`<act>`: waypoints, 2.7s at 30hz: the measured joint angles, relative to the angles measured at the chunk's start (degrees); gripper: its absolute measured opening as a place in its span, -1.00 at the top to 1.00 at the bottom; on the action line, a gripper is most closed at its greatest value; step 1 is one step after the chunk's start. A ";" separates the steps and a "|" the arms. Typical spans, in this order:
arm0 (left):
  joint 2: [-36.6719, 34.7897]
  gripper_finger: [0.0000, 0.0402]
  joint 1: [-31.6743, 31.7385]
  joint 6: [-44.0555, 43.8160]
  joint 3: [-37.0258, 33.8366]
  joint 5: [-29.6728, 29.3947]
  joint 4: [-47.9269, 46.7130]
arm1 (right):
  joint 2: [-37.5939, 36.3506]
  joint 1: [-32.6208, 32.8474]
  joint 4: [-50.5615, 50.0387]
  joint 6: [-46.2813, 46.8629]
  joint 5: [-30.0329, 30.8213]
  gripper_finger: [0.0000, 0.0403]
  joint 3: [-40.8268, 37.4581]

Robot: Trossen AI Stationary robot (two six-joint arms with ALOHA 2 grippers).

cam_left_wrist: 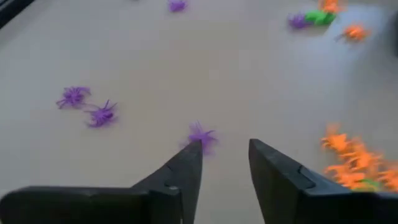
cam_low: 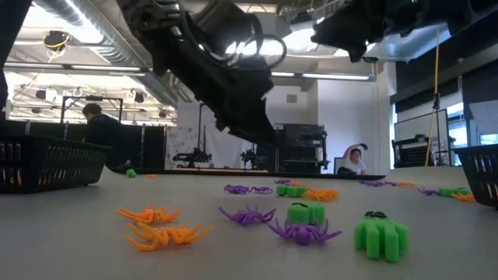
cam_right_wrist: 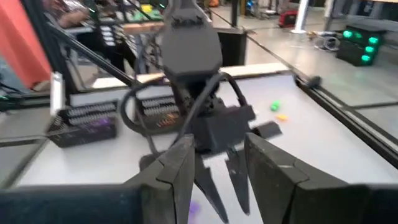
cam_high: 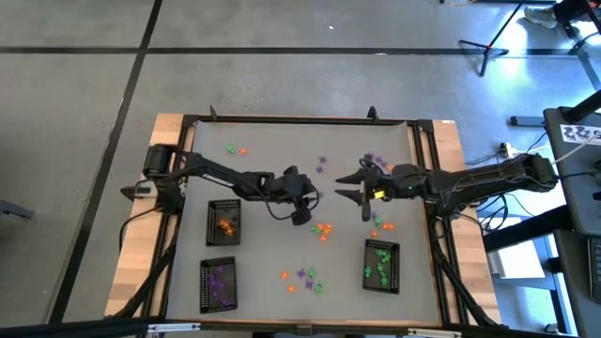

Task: Sort Halloween decoration
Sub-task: Put the purple spider toy into the bottom left black basket

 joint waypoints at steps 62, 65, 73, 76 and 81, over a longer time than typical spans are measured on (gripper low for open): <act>12.77 0.37 2.22 8.30 14.01 -0.87 -8.29 | -0.07 0.00 -0.51 1.43 0.20 0.31 -1.09; 13.05 0.31 2.77 8.30 14.01 -0.79 -8.46 | -0.04 0.00 -0.57 1.43 0.20 0.31 -1.09; 13.07 0.34 3.53 8.27 14.06 1.91 -8.46 | -0.04 0.00 -0.74 1.41 0.18 0.31 -1.09; 14.20 0.39 3.86 7.43 14.05 2.18 -8.53 | -0.04 0.00 -0.72 1.41 0.18 0.31 -1.09; 15.25 0.44 4.27 6.59 14.12 2.80 -8.20 | -0.04 0.00 -0.70 1.41 0.13 0.31 -1.09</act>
